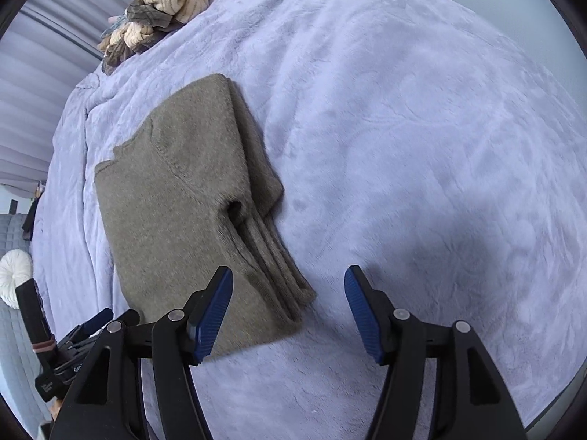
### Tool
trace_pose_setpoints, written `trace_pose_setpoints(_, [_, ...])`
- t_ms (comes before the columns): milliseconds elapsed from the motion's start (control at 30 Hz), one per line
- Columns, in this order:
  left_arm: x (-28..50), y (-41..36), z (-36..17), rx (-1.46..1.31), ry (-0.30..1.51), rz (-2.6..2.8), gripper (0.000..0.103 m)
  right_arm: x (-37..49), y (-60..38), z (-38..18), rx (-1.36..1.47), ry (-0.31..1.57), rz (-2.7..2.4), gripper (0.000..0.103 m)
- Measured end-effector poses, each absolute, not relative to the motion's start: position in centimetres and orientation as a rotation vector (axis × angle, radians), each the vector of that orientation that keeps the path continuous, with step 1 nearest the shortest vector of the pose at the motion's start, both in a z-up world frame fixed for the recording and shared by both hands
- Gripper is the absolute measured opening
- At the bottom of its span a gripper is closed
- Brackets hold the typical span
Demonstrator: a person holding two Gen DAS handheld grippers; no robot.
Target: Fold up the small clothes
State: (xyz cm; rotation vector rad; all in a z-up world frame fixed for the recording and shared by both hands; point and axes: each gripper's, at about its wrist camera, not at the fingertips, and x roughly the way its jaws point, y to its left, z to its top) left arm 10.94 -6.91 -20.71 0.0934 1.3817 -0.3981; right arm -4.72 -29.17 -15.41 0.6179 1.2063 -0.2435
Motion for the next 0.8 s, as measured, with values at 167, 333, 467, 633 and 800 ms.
trace_pose_setpoints(167, [12.6,-6.0,-20.4,0.004,1.395,-0.399,0.103,-2.8,-29.1,-15.2,0.613,1.191,-0.181,0.075])
trace_pose_setpoints(333, [14.2,-5.3,-21.2,-0.058,1.422,-0.398,0.103,-0.6,-29.3,-15.7,0.618,1.205,-0.113,0.075])
trace_pose_setpoints(467, [15.5,-5.3,-21.7,-0.111,1.433,-0.41,0.103,1.1,-29.5,-16.2,0.627,1.222,-0.069,0.078])
trace_pose_setpoints(633, [17.0,-6.3,-21.8,-0.132,1.408,-0.424,0.103,3.1,-29.7,-17.2,0.602,1.251,-0.044,0.078])
trace_pose_setpoints(800, [17.7,-7.6,-21.8,-0.154,1.394,-0.454,0.103,5.1,-30.4,-18.4,0.628,1.261,-0.014,0.078])
